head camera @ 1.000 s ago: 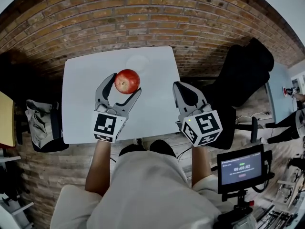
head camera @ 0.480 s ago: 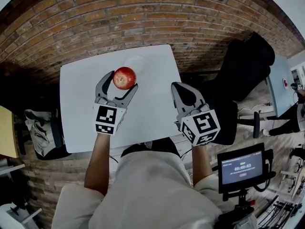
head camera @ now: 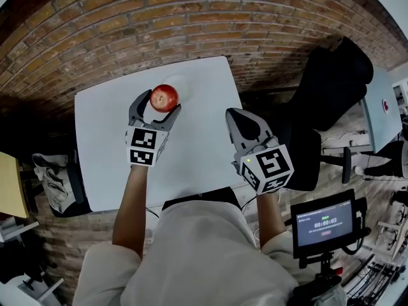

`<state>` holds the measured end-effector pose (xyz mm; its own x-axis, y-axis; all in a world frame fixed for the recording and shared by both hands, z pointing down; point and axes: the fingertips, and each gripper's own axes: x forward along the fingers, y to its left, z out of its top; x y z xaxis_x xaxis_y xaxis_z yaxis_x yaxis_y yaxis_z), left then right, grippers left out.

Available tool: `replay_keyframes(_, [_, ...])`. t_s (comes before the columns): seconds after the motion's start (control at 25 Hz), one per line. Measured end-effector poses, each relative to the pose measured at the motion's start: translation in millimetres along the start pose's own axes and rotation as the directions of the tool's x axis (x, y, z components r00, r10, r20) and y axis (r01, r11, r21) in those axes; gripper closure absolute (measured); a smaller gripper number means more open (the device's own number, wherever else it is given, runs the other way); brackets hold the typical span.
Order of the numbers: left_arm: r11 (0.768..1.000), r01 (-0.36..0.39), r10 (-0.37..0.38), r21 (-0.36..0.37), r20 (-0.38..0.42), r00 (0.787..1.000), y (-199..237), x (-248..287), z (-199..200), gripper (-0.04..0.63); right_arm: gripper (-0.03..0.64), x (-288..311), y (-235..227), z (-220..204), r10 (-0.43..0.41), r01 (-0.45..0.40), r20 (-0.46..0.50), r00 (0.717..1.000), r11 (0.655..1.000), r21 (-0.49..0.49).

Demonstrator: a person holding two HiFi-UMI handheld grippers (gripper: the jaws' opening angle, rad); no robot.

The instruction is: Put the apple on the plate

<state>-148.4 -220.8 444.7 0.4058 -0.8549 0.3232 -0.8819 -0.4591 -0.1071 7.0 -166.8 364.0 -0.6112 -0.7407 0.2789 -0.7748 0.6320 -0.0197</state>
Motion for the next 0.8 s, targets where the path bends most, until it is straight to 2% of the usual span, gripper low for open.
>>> replay_keyframes(0.2, [0.999,0.008,-0.010,-0.031,-0.059,0.998,10,54,-27,0.212,0.614,29,-29,-17,0.013,-0.012,-0.040,0.999,1.000,0.020])
replay_keyframes(0.8, [0.998,0.035,-0.045,-0.059,-0.172,0.984,19,97,-70,0.212,0.614,58,-33,-30,0.048,-0.044,-0.093,0.994,0.998,0.049])
